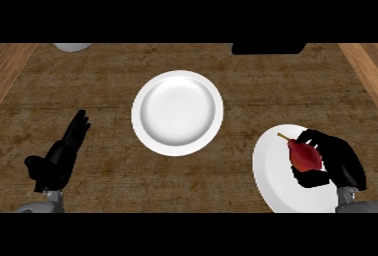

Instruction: Pick the pear from the plate and place it in the plate

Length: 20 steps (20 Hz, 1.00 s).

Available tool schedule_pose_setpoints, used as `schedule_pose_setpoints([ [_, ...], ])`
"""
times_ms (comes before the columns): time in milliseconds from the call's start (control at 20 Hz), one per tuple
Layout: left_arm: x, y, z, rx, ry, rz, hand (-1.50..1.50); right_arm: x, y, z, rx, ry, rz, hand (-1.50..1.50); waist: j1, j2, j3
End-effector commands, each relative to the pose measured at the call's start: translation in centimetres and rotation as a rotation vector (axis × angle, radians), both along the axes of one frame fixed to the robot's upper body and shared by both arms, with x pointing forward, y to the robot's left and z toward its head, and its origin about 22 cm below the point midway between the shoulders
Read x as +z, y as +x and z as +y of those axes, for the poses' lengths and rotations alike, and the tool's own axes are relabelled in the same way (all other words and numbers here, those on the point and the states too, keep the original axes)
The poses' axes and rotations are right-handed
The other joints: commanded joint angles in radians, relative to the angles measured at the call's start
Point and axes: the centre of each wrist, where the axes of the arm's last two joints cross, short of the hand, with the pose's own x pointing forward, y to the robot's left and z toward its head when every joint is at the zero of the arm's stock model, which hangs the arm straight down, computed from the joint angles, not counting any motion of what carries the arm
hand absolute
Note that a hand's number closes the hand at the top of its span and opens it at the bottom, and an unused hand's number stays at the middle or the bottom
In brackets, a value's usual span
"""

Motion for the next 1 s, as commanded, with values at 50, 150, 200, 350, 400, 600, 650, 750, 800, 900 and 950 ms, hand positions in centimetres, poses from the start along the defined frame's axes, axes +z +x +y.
schedule_pose_setpoints([
  [50, -0.6, 0.2, 0.5, 0.002, 0.004, -0.001, 0.0, 4.8, -3.1, 2.6, 0.006, -0.066, -0.122, 1.5, 0.003, 0.005, 0.001],
  [150, -1.0, -0.3, 0.4, 0.009, -0.013, 0.003, 0.0, 7.0, -5.4, 3.8, 0.017, -0.038, -0.172, 1.5, -0.003, 0.003, 0.001],
  [200, 0.9, 0.7, 1.5, -0.007, -0.004, -0.008, 0.0, 6.9, -6.8, 3.9, 0.027, -0.04, -0.189, 1.5, -0.002, 0.004, 0.002],
  [350, 0.4, 1.2, 0.2, -0.005, -0.003, -0.004, 0.0, 9.9, -7.0, 5.1, 0.031, -0.055, -0.281, 1.5, 0.004, 0.006, 0.002],
  [400, -0.3, 0.5, -0.2, -0.023, -0.011, -0.014, 0.0, 10.9, -6.4, 5.2, 0.019, -0.054, -0.343, 1.5, 0.008, 0.006, 0.002],
  [600, -0.3, 0.3, 0.1, -0.023, 0.001, -0.009, 0.0, 13.7, -5.6, 7.0, 0.009, -0.032, -0.468, 1.5, 0.021, 0.008, 0.002],
  [650, -0.2, 1.4, -0.4, -0.021, -0.009, -0.004, 0.0, 13.3, -5.5, 8.5, 0.015, -0.048, -0.467, 1.5, 0.019, 0.009, 0.002],
  [750, -0.7, 0.1, 1.4, -0.027, 0.021, -0.007, 0.0, 14.5, -6.1, 8.3, 0.062, -0.022, -0.455, 1.5, 0.019, 0.009, 0.002],
  [800, -0.5, 0.2, 1.0, -0.029, 0.003, -0.006, 0.0, 14.8, -6.1, 9.9, 0.058, -0.004, -0.474, 1.5, 0.021, 0.009, 0.002],
  [900, 0.8, 1.6, -1.9, -0.036, 0.004, -0.014, 0.0, 16.0, -4.9, 11.3, 0.058, 0.013, -0.463, 1.5, 0.024, 0.009, 0.002],
  [950, -0.6, 0.2, 2.5, -0.027, 0.003, -0.027, 0.0, 15.0, -3.5, 11.5, 0.066, 0.023, -0.455, 1.5, 0.025, 0.01, 0.002],
])
